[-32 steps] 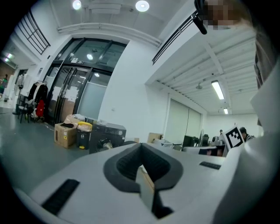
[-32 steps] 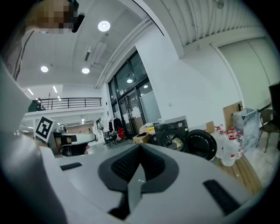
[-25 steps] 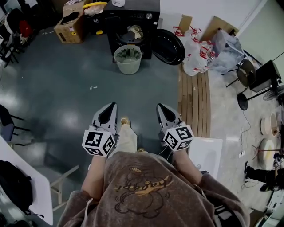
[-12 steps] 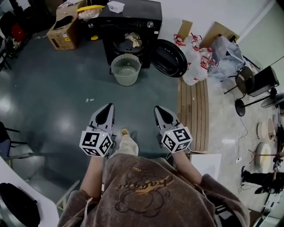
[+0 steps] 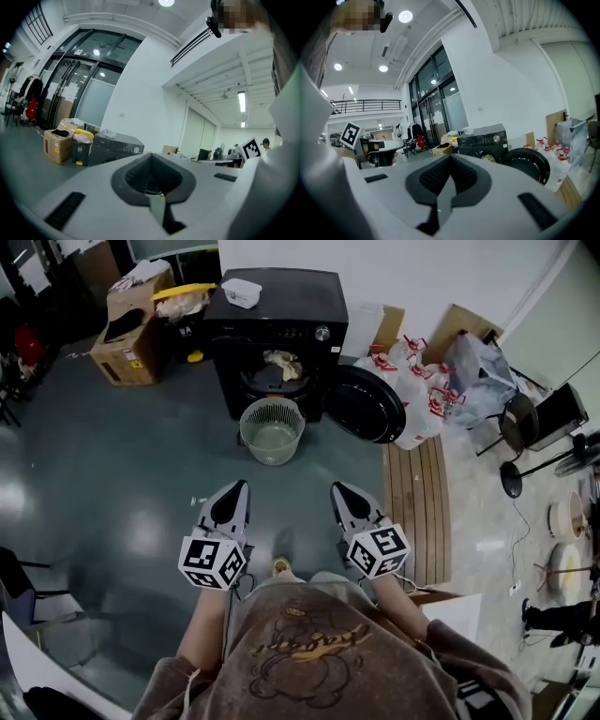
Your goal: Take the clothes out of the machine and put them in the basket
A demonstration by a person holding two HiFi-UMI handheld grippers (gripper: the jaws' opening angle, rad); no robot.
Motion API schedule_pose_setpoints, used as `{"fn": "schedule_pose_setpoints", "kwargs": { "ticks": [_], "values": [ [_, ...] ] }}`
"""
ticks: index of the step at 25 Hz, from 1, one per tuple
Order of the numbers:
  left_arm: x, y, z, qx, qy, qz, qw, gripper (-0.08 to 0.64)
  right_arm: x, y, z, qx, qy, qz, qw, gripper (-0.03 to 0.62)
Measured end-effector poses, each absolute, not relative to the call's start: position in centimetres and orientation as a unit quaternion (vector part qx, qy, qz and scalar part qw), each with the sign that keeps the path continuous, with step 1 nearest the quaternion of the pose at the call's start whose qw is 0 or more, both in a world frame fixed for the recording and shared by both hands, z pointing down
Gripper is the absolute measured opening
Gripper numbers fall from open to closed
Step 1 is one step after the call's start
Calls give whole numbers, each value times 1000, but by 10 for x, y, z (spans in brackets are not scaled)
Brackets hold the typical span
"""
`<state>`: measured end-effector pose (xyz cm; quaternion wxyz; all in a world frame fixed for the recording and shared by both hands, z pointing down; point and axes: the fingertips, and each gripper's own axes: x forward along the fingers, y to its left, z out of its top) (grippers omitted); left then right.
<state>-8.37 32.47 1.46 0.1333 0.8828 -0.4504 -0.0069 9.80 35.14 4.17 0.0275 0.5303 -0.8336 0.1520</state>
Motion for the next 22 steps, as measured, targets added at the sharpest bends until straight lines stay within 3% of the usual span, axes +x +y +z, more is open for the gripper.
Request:
{"fn": "schedule_pose_setpoints", "kwargs": {
  "ticks": [22],
  "values": [
    [-45,100,10,890,-438,12,125,6,111,123,42,514,-842,162,24,-6]
  ]
}}
